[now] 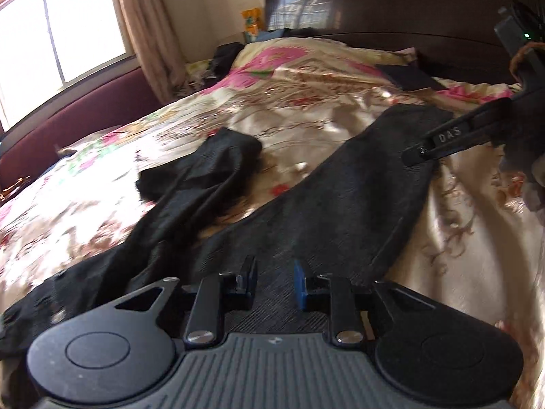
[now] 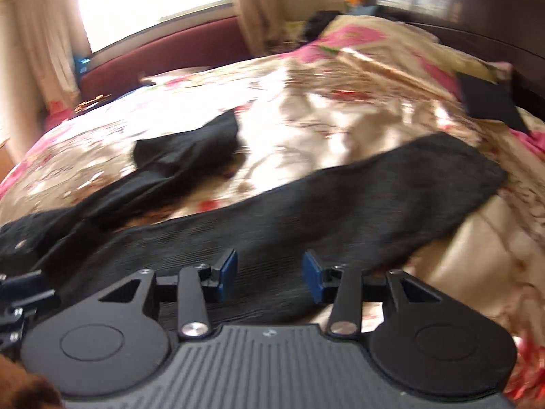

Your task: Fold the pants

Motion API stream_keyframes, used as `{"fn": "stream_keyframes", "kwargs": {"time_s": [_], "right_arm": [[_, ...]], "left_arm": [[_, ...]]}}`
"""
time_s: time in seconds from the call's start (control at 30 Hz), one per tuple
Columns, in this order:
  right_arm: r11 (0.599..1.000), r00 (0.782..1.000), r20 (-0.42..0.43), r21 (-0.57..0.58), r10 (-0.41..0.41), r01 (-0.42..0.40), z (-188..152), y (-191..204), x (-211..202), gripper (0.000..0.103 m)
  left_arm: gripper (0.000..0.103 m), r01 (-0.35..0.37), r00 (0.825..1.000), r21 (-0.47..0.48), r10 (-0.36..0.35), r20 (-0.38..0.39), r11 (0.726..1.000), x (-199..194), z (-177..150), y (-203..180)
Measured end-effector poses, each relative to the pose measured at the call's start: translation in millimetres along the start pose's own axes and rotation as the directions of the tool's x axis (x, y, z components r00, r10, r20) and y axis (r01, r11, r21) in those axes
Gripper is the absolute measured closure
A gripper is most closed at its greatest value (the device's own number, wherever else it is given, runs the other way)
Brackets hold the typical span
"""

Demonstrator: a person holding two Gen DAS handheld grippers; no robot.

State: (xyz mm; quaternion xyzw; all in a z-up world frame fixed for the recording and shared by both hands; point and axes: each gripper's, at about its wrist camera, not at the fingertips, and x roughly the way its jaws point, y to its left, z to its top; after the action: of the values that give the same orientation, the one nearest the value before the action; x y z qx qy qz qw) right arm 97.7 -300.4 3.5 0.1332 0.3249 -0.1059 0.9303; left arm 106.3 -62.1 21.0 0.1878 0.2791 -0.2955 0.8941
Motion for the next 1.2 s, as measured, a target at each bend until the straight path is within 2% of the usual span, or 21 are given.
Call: {"fn": "stream_keyframes", "kwargs": {"time_s": [0.07,0.13,0.23,0.33,0.37,0.4,0.43,0.5,0.57,0.63,0.7,0.77,0.8,0.87,0.93,0.97,1.0,1.07,1.13,1.2], "right_arm": [[0.991,0.996,0.001,0.103,-0.084,0.084,9.0,-44.4,9.4,0.058],[0.964,0.993,-0.015,0.236,-0.121,0.121,17.6,-92.8,21.4,0.057],[0.916,0.989,-0.035,0.376,-0.141,0.143,23.3,-138.8,39.5,0.058],[0.88,0.994,0.001,0.465,-0.113,0.099,20.9,-157.1,45.8,0.059],[0.872,0.995,0.018,0.482,-0.101,0.08,21.8,-162.3,47.8,0.071],[0.866,0.996,0.026,0.495,-0.088,0.064,22.3,-166.0,48.4,0.094],[0.859,0.997,0.032,0.51,-0.071,0.045,23.7,-170.3,49.3,0.098],[0.844,0.997,0.062,0.536,-0.045,0.004,26.6,-177.4,43.3,0.098],[0.845,0.996,0.071,0.534,-0.058,0.011,25.5,-181.5,35.4,0.098],[0.86,0.996,0.031,0.508,-0.08,0.053,23.4,-180.7,33.1,0.092],[0.882,0.993,-0.002,0.459,-0.12,0.107,21.1,-175.3,28.2,0.092],[0.893,0.986,0.008,0.425,-0.169,0.15,20.4,-169.0,16.5,0.089],[0.893,0.979,0.015,0.413,-0.206,0.181,21.1,-165.2,8.9,0.083],[0.904,0.973,0.042,0.381,-0.228,0.196,24.2,-153.2,-2.9,0.082],[0.938,0.982,0.06,0.311,-0.18,0.153,32.5,-129.9,-6.1,0.081],[0.959,0.989,0.056,0.259,-0.137,0.118,38.3,-111.8,-3.0,0.076],[0.975,0.995,0.042,0.208,-0.088,0.077,44.2,-92.3,2.9,0.07],[0.993,0.999,0.005,0.11,0.042,-0.042,53.7,-46.9,17.8,0.069],[0.988,0.988,-0.033,-0.028,0.154,-0.155,59.8,4.4,32.0,0.069],[0.946,0.97,-0.076,-0.216,0.229,-0.241,62.2,60.1,44.6,0.07]], "left_arm": [[0.064,0.066,0.998,0.016,-0.066,-0.003,0.998,27.2,17.4,-27.1],[0.064,0.104,0.995,0.036,-0.103,-0.018,0.994,51.3,28.1,-48.6],[0.064,0.132,0.989,0.044,-0.129,-0.065,0.99,76.4,33.4,-66.5],[0.064,0.143,0.987,0.057,-0.137,-0.088,0.988,85.7,33.2,-75.5],[0.064,0.142,0.987,0.06,-0.136,-0.089,0.988,86.4,33.4,-78.4],[0.064,0.146,0.986,0.058,-0.14,-0.09,0.988,86.7,34.4,-80.5],[0.064,0.15,0.985,0.053,-0.144,-0.092,0.987,87.7,35.7,-81.6],[0.064,0.154,0.985,0.045,-0.149,-0.09,0.987,87.8,37.9,-83.1],[0.063,0.165,0.983,0.02,-0.163,-0.085,0.986,85.5,39.6,-80.9],[0.063,0.173,0.982,-0.01,-0.173,-0.078,0.985,80.3,39.5,-74.9],[0.063,0.154,0.986,-0.014,-0.155,-0.062,0.988,69.9,37.6,-66.4],[0.062,0.131,0.99,-0.02,-0.132,-0.043,0.991,56.4,33.4,-52.1],[0.06,0.117,0.992,-0.028,-0.118,-0.037,0.993,49.2,30.4,-43.5],[0.059,0.076,0.997,-0.05,-0.077,-0.029,0.996,33.8,22.7,-21.5],[0.057,0.027,0.999,-0.069,-0.029,-0.027,0.997,17.6,11.5,2.4],[0.056,-0.003,1.0,-0.075,0.001,-0.03,0.997,10.0,5.7,15.0],[0.055,-0.035,0.999,-0.076,0.033,-0.035,0.996,2.4,-0.9,28.0],[0.054,-0.108,0.993,-0.06,0.104,-0.054,0.992,-11.7,-14.6,54.1],[0.049,-0.183,0.981,-0.043,0.179,-0.077,0.982,-24.2,-28.1,81.1],[0.044,-0.246,0.966,-0.029,0.243,-0.094,0.969,-35.3,-40.8,107.9]]}}
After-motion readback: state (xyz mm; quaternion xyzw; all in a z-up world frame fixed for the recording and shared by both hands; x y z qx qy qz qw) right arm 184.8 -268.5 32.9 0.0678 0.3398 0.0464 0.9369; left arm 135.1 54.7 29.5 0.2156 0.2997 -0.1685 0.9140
